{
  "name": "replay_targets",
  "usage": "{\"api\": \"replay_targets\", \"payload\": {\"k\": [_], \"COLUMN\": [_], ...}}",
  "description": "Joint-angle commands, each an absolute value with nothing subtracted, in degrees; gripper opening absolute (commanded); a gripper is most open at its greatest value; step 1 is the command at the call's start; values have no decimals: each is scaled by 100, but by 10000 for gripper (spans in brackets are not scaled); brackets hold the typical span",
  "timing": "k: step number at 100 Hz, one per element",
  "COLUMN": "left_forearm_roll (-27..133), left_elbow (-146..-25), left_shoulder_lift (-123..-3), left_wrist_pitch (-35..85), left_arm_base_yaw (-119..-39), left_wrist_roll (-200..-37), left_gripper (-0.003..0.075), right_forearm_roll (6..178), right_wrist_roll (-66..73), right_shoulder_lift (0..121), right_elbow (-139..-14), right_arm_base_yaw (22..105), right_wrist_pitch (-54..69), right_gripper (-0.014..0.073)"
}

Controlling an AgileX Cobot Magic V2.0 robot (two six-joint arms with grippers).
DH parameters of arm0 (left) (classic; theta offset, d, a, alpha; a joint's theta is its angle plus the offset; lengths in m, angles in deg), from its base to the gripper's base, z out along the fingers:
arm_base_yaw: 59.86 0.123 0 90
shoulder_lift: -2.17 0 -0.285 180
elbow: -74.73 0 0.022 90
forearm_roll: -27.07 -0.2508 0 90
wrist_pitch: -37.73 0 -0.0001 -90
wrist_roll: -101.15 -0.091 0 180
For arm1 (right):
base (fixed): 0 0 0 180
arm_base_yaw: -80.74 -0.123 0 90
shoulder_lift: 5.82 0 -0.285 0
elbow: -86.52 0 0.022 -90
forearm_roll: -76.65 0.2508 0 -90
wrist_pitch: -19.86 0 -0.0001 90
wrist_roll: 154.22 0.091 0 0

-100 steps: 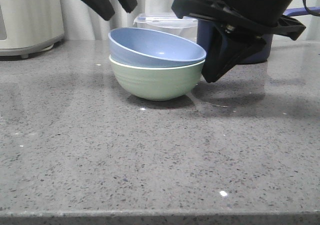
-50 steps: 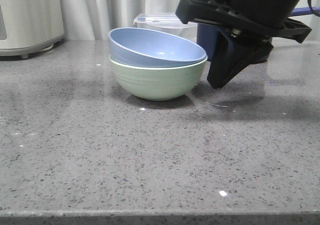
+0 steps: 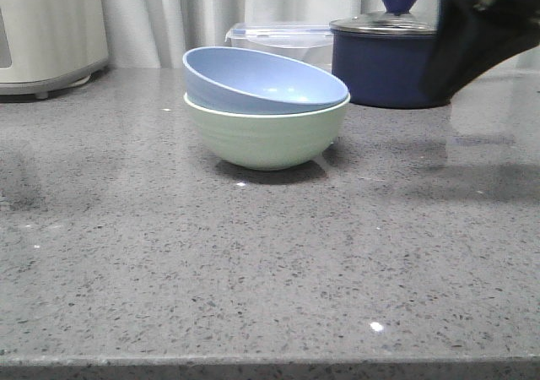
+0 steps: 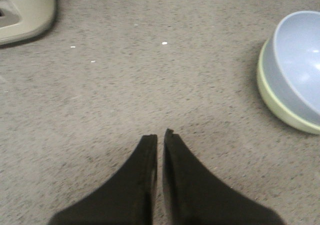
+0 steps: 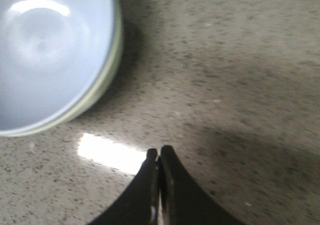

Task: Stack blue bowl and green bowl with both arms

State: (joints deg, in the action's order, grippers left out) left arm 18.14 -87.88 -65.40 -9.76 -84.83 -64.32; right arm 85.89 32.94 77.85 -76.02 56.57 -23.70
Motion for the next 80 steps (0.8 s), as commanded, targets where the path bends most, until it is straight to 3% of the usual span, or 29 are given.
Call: {"api": "replay_targets", "payload": {"k": [1, 80], "left_forearm_roll": [1528, 1258], "left_elbow": [-8687, -6469], "left_shoulder_lift": [-6148, -3886], "left_wrist_pitch": [-526, 134], "left_arm_base_yaw": [-8530, -8530], "left_wrist_roll": [-6304, -5612], "left_gripper": [-20, -20], "right_forearm_roll": [8471, 8266], "right_wrist_roll": [3297, 3297], "right_shoulder_lift": [7297, 4073], "right_elbow": [-7544, -5446], "right_arm_base_yaw": [5849, 6318], "right_wrist_pitch": [-2033, -1058], "right_gripper": [-80, -80]}}
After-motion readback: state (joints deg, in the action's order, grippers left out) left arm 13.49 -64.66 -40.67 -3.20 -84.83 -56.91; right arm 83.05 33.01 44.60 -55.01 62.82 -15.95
